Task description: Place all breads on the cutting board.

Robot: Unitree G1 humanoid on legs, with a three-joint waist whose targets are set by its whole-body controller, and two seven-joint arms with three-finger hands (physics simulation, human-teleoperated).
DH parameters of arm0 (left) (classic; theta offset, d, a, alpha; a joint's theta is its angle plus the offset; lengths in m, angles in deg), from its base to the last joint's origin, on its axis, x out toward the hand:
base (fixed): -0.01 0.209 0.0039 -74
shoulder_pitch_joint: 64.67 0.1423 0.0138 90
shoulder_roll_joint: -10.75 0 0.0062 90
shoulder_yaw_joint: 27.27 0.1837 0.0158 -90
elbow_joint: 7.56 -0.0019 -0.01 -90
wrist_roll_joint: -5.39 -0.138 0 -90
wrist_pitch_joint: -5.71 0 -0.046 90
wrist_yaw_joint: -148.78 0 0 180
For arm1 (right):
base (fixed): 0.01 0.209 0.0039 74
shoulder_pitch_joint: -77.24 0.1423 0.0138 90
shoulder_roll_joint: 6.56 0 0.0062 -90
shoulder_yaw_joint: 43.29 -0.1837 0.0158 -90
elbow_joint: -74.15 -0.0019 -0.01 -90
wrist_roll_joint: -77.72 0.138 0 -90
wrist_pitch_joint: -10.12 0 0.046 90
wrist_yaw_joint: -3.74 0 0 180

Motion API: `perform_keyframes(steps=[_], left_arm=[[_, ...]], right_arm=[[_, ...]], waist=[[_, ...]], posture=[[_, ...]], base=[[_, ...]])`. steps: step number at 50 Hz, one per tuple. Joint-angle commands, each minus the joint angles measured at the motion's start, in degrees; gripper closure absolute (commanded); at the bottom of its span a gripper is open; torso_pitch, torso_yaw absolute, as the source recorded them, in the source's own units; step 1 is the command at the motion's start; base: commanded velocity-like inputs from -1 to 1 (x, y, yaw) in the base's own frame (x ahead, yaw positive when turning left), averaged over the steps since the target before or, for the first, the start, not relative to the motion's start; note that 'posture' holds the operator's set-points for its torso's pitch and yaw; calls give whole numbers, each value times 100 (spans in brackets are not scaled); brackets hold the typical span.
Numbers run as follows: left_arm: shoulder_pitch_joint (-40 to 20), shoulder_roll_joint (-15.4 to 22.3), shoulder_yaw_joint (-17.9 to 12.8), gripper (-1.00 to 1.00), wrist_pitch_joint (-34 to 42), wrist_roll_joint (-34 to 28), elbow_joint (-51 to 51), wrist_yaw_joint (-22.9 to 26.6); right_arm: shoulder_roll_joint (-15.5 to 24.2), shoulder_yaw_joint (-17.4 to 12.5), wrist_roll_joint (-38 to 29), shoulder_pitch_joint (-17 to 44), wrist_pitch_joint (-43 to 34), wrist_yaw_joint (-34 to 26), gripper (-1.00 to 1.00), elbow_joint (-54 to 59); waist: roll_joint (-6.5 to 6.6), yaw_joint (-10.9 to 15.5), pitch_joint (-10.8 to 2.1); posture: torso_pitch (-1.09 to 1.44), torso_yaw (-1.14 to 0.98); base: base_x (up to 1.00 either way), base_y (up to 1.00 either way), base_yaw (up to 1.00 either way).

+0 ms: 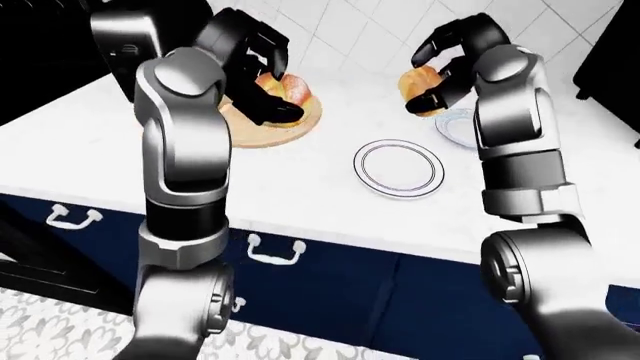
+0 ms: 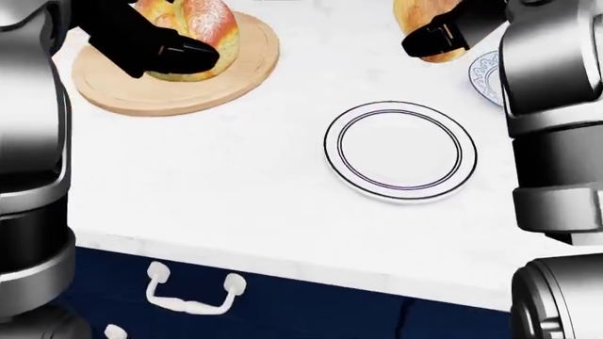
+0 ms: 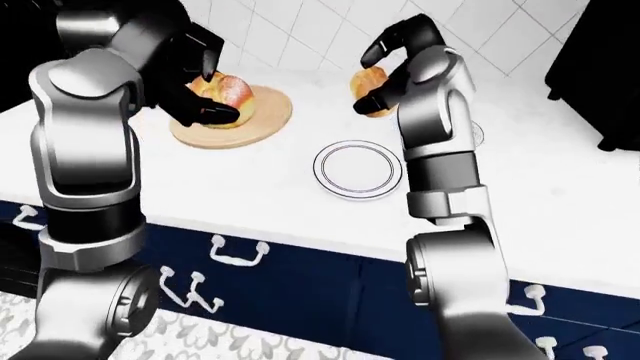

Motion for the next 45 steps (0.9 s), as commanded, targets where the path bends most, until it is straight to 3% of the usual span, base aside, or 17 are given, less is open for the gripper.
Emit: perform_keyframes(steps=[1, 11, 13, 15, 16, 18, 22, 24, 25, 26, 27, 30, 32, 40, 41, 43, 45], left_arm=[[-261, 38, 20, 100, -213, 97, 202, -199], [-258, 45, 66, 100, -276, 268, 75, -447], [-268, 47, 75, 100, -248, 283, 90, -460], [-269, 48, 82, 100, -254, 299, 86, -490], [-262, 43, 84, 100, -255, 309, 88, -500], [-243, 37, 88, 100, -283, 325, 68, -535], [-220, 18, 103, 100, -237, 345, 82, -543], [-204, 13, 105, 100, -251, 357, 70, -563], [-187, 2, 105, 100, -281, 369, 51, -587], [-196, -2, 110, 100, -299, 378, 24, -602], [-204, -4, 113, 100, -301, 382, 15, -609], [-205, -8, 132, 100, -305, 387, 17, -608], [-203, -15, 135, 100, -294, 386, 32, -609], [-173, -71, 151, 100, -351, 404, 13, -679], [-170, -78, 158, 100, -359, 405, 6, -684], [-186, -88, 168, 100, -358, 403, -6, -687], [-200, -96, 169, 100, -373, 406, -32, -695]], right_arm=[[145, -98, -71, 305, 190, 126, 100, -309], [176, -108, -34, 183, 231, 122, 100, -413], [178, -116, -26, 178, 242, 130, 100, -422], [165, -121, -11, 155, 242, 129, 100, -462], [163, -124, -3, 145, 245, 128, 100, -473], [164, -131, 14, 131, 261, 141, 100, -472], [162, -131, 31, 100, 240, 143, 100, -519], [172, -133, 35, 84, 239, 138, 100, -528], [173, -139, 47, 81, 268, 157, 100, -494], [178, -150, 60, 77, 276, 165, 100, -490], [180, -149, 64, 71, 273, 162, 100, -499], [186, -173, 110, 58, 283, 182, 100, -486], [202, -216, 175, 73, 271, 210, 100, -491], [265, -191, 257, -58, 188, 142, 100, -738], [272, -194, 256, -71, 180, 135, 100, -758], [283, -208, 269, -92, 208, 148, 100, -747], [298, -221, 286, -98, 228, 155, 100, -725]], waist=[[-53, -33, -205], [-385, 44, -160], [-544, 60, -202], [-477, 30, -234], [-589, 80, -249], [-603, 77, -310], [-311, 76, -161], [133, 59, -243], [397, 48, -442], [140, 100, -233], [161, 115, -166], [-108, 105, -263], [-90, 103, -108], [-184, 118, -18], [-205, 134, -15], [-224, 145, -201], [-255, 162, -217]], posture=[[0, 0], [0, 0], [0, 0], [0, 0], [0, 0], [0, 0], [0, 0], [0, 0], [0, 0], [0, 0], [0, 0], [0, 0], [0, 0], [0, 0], [0, 0], [0, 0], [0, 0]], base=[[0, 58, 0], [0, 57, 0], [0, 55, 0], [0, 55, 0], [0, 55, 0], [0, 54, 0], [0, 53, 0], [0, 53, 0], [0, 52, 0], [0, 52, 0], [0, 51, 0], [0, 34, 0], [0, 0, 0], [0, 0, 0], [3, 0, 0], [9, 0, 0], [9, 0, 0]])
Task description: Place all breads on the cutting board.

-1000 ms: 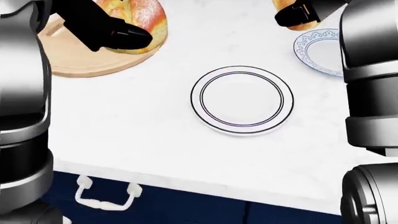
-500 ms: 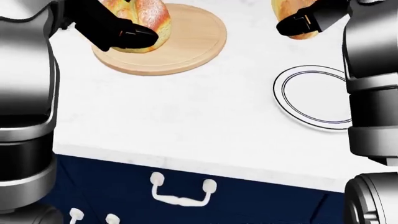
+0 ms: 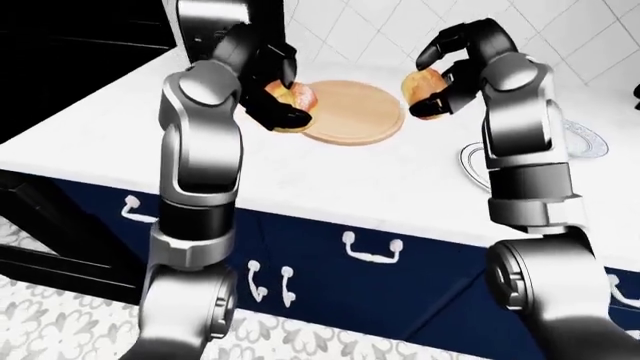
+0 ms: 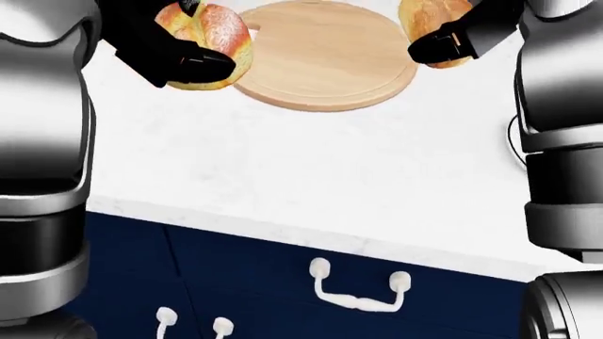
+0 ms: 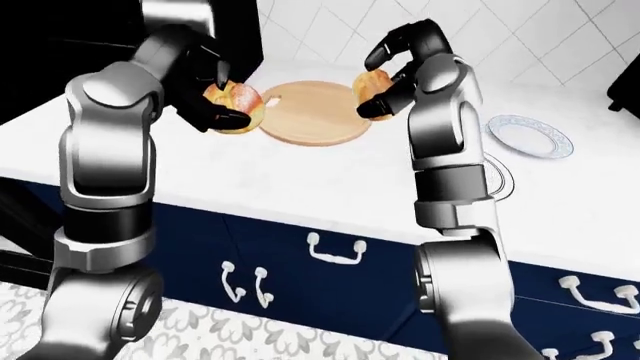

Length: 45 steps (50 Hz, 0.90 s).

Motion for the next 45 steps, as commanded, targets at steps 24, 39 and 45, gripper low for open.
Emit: perform_keyframes(steps=[24, 39, 45], left_arm=[[-330, 11, -14, 100, -227, 57, 295, -102], [-353, 7, 6, 100, -203, 55, 322, -86], [-381, -6, 22, 100, -187, 36, 327, -66]], right_arm=[[127, -116, -96, 205, 184, 141, 100, -382], [132, -132, -53, 212, 189, 157, 100, -379], [152, -131, -65, 204, 155, 136, 100, -419]], waist=[[86, -88, -200], [38, -105, 58], [-162, 35, -116]], posture=[[0, 0], [0, 0], [0, 0]], base=[[21, 1, 0], [7, 1, 0], [0, 0, 0]])
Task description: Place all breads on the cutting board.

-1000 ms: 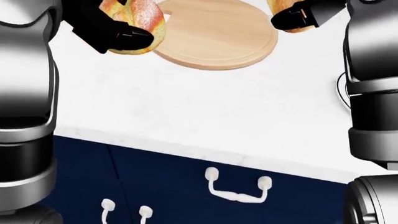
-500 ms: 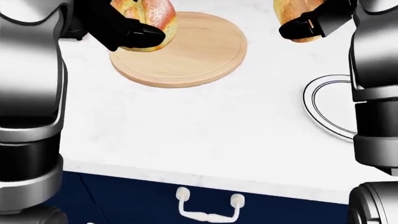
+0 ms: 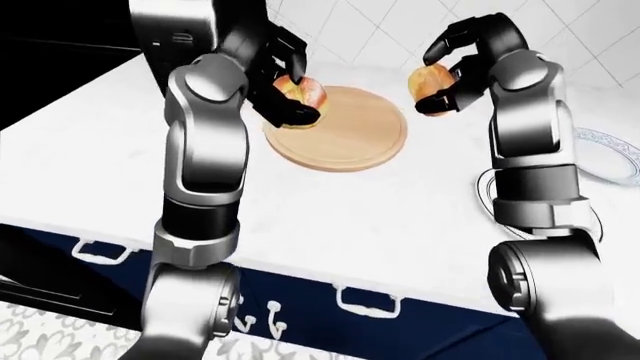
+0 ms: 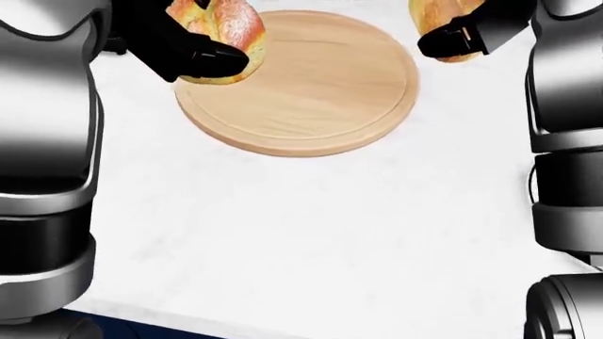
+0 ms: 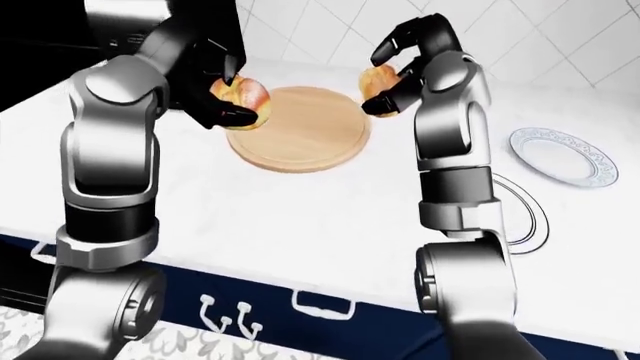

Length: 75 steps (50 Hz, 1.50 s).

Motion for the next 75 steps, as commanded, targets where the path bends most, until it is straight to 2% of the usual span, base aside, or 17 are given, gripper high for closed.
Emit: perform_keyframes(steps=[1, 2, 3, 5, 6, 7, 8, 9, 10, 12, 21, 30, 44, 56, 69, 70, 75], left_arm=[[-274, 59, -74, 100, -170, -45, 241, -65], [-275, 60, -74, 100, -181, -50, 233, -67], [-265, 60, -73, 100, -184, -52, 238, -59], [-269, 57, -84, 100, -190, -53, 229, -63], [-267, 55, -80, 100, -201, -54, 220, -64], [-282, 52, -77, 100, -193, -57, 217, -58], [-291, 54, -81, 100, -202, -57, 202, -60], [-299, 54, -78, 100, -196, -60, 207, -52], [-302, 53, -78, 100, -197, -62, 204, -53], [-299, 41, -70, 100, -195, -68, 213, -48], [-308, 30, -66, 100, -170, -101, 277, 9], [-305, 51, -82, 100, -163, -124, 315, 27], [-327, 74, -97, 100, -171, -109, 296, 33], [-318, 112, -107, 100, -149, -118, 339, 66], [-256, 156, -135, 100, -145, -91, 409, 88], [-247, 157, -137, 100, -145, -88, 417, 87], [-247, 162, -136, 100, -117, -77, 437, 87]], right_arm=[[82, -47, -41, 261, 144, 78, 100, -233], [87, -50, -41, 266, 142, 76, 100, -234], [89, -54, -35, 255, 154, 78, 100, -232], [97, -64, -24, 254, 161, 79, 100, -232], [98, -62, -22, 257, 161, 78, 100, -229], [89, -62, -15, 264, 157, 81, 100, -232], [85, -59, -11, 268, 157, 81, 100, -229], [80, -56, -2, 283, 166, 83, 100, -212], [79, -54, -1, 286, 165, 84, 100, -211], [44, -43, 10, 284, 154, 95, 100, -239], [-185, 18, 82, 422, 238, 320, 100, 7], [-375, 94, 182, 480, 507, 630, 100, 609], [-566, 237, 65, 687, 779, 802, 100, 1210], [-778, 320, -24, 568, 859, 832, 100, 1315], [-1062, 407, -68, 582, 1084, 1134, 100, 1732], [-1077, 411, -71, 578, 1104, 1155, 92, 1759], [-1162, 468, -140, 494, 1167, 1213, 80, 1779]], waist=[[-29, 15, -284], [15, 12, -443], [71, -18, -411], [91, -59, -356], [97, -91, -203], [125, -124, -222], [212, -136, -248], [258, -124, -200], [172, -151, -228], [156, -148, -304], [66, -77, -300], [67, -34, -279], [51, -16, -253], [51, -10, -257], [98, -44, -295], [102, -47, -298], [119, -59, -308]], posture=[[0, 0], [0, 0], [0, 0], [0, 0], [0, 0], [0, 0], [0, 0], [0, 0], [0, 0], [0, 0], [0, 0], [0, 0], [0, 0], [0, 0], [0, 0], [0, 0], [0, 0]], base=[[2, 0, 0], [7, 0, 0], [7, 0, 0], [7, 0, 0], [2, 0, 0], [0, 0, 0], [0, 0, 0], [0, 0, 0], [0, 0, 0], [0, 0, 0], [0, 0, 0], [0, 0, 0], [0, 0, 0], [0, 0, 0], [0, 0, 0], [0, 0, 0], [0, 0, 0]])
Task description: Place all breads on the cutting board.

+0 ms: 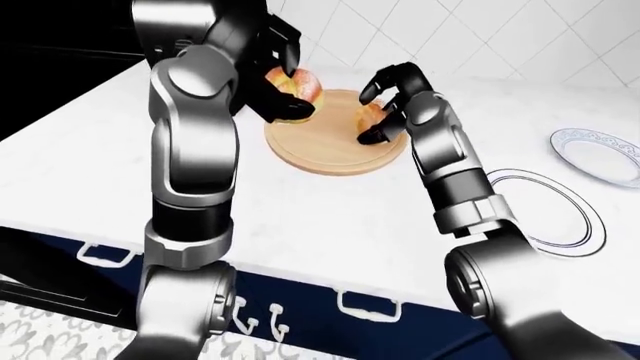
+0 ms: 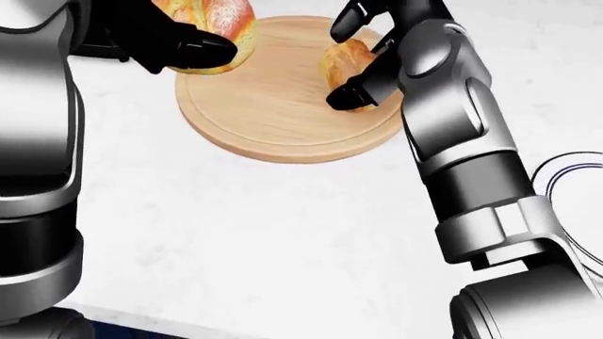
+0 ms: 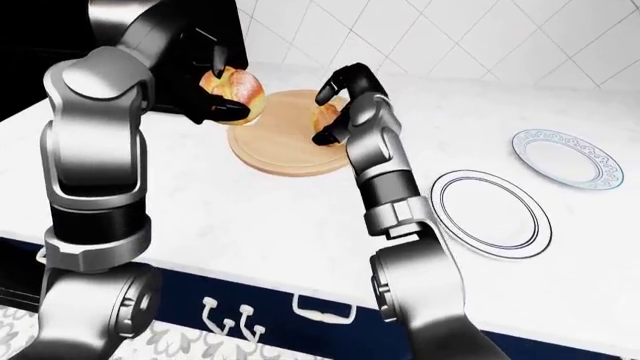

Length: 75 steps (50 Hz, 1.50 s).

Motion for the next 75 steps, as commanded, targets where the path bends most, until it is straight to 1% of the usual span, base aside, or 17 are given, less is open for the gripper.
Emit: perform_keyframes(steps=[1, 3, 6, 8, 10, 14, 24, 34, 37, 39, 40, 46, 52, 60, 68, 72, 75], left_arm=[[-226, 46, -42, 100, -107, -27, 189, -54], [-234, 35, -53, 100, -116, -8, 183, -69], [-231, 36, -30, 100, -84, -19, 214, -50], [-229, 34, -25, 100, -70, -25, 231, -43], [-223, 32, -29, 100, -76, -25, 232, -46], [-217, 32, -31, 100, -90, -20, 222, -51], [-205, 24, -33, 100, -102, -17, 210, -67], [-357, -161, -37, 100, -576, 195, -620, -521], [-545, -254, -55, 100, -922, 349, -1268, -827], [-675, -311, -49, 100, -1163, 452, -1730, -1021], [-732, -335, -52, 100, -1255, 502, -1919, -1104], [-965, -477, -54, 100, -1991, 765, -3139, -1705], [-1149, -467, -64, 100, -2589, 964, -4088, -2080], [-1279, -507, -65, 100, -3169, 1146, -5124, -2494], [-1310, -500, -7, 100, -3450, 1091, -5575, -2607], [-1263, -533, 14, 64, -3538, 1048, -5683, -2627], [-1252, -562, 9, 46, -3558, 1041, -5705, -2629]], right_arm=[[32, -5, -83, 249, 155, 84, 76, -243], [26, 2, -111, 253, 173, 64, 67, -260], [16, 19, -164, 207, 170, 9, 27, -331], [6, 22, -191, 186, 206, 1, 18, -317], [-6, 36, -236, 154, 182, -37, -11, -385], [-15, 34, -281, 135, 213, -66, -38, -365], [-25, 36, -418, 74, 96, -286, -43, -618], [340, -107, -610, -31, -616, -1245, -53, -2166], [483, -210, -582, -37, -763, -1454, -67, -2501], [569, -261, -553, -40, -826, -1547, -94, -2660], [607, -275, -540, -38, -855, -1587, -100, -2718], [677, -295, -513, -43, -1035, -1693, -100, -3058], [654, -308, -483, 17, -1090, -1606, -100, -3136], [579, -258, -393, 7, -1011, -1421, -100, -3049], [576, -257, -347, -35, -947, -1356, -100, -2972], [578, -252, -351, -46, -948, -1348, -100, -2974], [565, -246, -352, -68, -933, -1335, -100, -2966]], waist=[[5, 1, -200], [9, -4, -208], [14, -6, -210], [17, -7, -211], [19, -9, -214], [21, -13, -220], [19, -14, -229], [-14, 17, -198], [-38, 17, -199], [-54, 23, -206], [-60, 25, -208], [-75, 31, -220], [-71, 16, -230], [-64, 9, -250], [-57, -4, -273], [-54, -8, -273], [-50, -10, -277]], posture=[[0, 0], [0, 0], [0, 0], [0, 0], [0, 0], [0, 0], [0, 0], [0, 0], [0, 0], [0, 0], [0, 0], [0, 0], [0, 0], [0, 0], [0, 0], [0, 0], [0, 0]], base=[[0, 0, 0], [0, 0, 0], [0, 0, 0], [0, 0, 0], [0, 0, 0], [0, 0, 0], [0, 0, 0], [0, 0, 0], [0, 0, 0], [0, 0, 0], [0, 0, 0], [0, 0, 0], [0, 0, 0], [0, 0, 0], [0, 0, 0], [0, 0, 0], [0, 0, 0]])
